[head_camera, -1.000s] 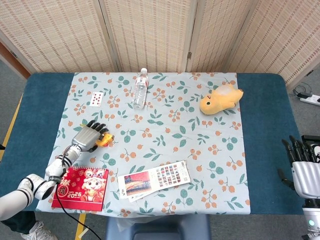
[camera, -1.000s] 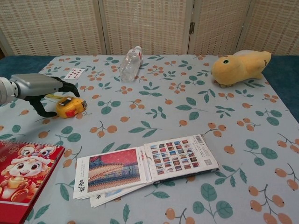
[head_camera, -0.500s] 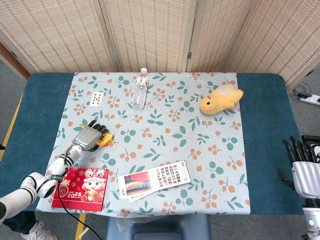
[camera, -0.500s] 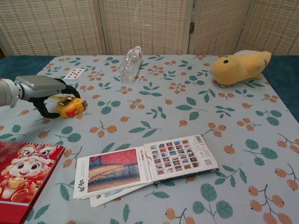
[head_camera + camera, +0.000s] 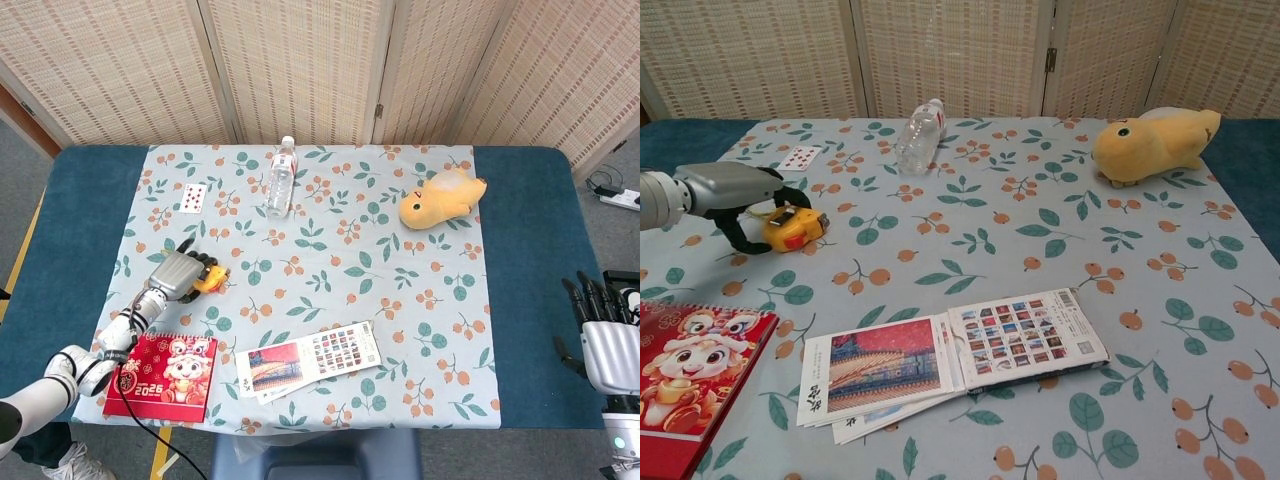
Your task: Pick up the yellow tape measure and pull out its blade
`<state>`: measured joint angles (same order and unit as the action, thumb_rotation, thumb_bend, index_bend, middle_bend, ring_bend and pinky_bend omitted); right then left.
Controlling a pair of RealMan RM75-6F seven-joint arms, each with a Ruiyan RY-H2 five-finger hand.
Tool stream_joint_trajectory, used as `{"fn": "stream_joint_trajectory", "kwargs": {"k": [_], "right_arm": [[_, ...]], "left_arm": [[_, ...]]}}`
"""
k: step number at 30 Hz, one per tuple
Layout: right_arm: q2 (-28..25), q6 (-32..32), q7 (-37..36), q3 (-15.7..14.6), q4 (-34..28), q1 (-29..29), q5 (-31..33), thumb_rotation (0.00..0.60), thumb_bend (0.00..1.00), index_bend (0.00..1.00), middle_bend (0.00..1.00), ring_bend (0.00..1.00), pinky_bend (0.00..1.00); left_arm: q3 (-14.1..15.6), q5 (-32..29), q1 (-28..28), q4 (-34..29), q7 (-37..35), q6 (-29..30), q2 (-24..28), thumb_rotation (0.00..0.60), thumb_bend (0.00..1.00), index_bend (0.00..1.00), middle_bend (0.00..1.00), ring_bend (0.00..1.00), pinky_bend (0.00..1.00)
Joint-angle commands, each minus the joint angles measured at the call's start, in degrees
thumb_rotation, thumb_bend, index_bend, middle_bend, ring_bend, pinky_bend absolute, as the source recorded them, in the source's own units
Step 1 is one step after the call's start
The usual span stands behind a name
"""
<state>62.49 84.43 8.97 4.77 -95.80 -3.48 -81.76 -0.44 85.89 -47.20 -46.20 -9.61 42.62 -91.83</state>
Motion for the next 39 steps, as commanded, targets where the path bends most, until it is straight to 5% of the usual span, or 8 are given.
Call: {"fn": "stream_joint_trajectory", "kwargs": {"k": [1, 7, 14, 21, 30, 39], "right_arm": [[-0.02, 0.42, 0.07, 0.15, -0.17, -0.03, -0.36, 0.6, 0.39, 0.0, 0.0, 0.06, 0.0], [-1.24, -1.43, -0.36, 0.18, -2.24, -1.91, -2.6, 0.6, 0.39, 0.01, 0.01, 0.07, 0.0], [-3.18, -7.76, -8.16, 1.53, -7.02, -7.52, -5.58, 0.6, 0.38, 0.18, 0.08, 0.08, 0.0], [-2.86, -15.04, -13.35, 3.73, -11.09, -14.24, -6.01, 0.6, 0.38, 0.24, 0.01, 0.0, 0.0], [-1.04, -27.97, -14.86, 6.51, -13.6, -23.91, 0.41, 0.6, 0.38, 0.32, 0.0, 0.0, 0.0], [3.34, -34.96, -9.9, 9.49, -13.41, -31.48, 11.81, 0.6, 0.38, 0.32, 0.0, 0.0, 0.0]], "left_arm": [[-0.19, 0.85, 0.61, 1.64, -2.73, 3.06, -1.01, 0.6, 0.44, 0.5, 0.46, 0.43, 0.08], [-1.73, 0.31, 1.34, -2.65, -5.17, 6.99, 0.53, 0.6, 0.44, 0.56, 0.51, 0.48, 0.14], [-4.22, -0.75, 2.8, -16.51, 2.4, 13.24, 4.62, 0.6, 0.44, 0.58, 0.53, 0.51, 0.25], [-7.5, -4.8, 2.73, -29.24, 10.29, 13.93, 7.43, 0.6, 0.44, 0.58, 0.53, 0.51, 0.26], [-9.93, -8.58, 1.8, -39.56, 19.79, 14.5, 8.21, 0.6, 0.44, 0.58, 0.53, 0.51, 0.26], [-10.09, -9.82, 0.54, -40.96, 25.79, 14.92, 4.85, 0.6, 0.44, 0.58, 0.54, 0.51, 0.26]]}}
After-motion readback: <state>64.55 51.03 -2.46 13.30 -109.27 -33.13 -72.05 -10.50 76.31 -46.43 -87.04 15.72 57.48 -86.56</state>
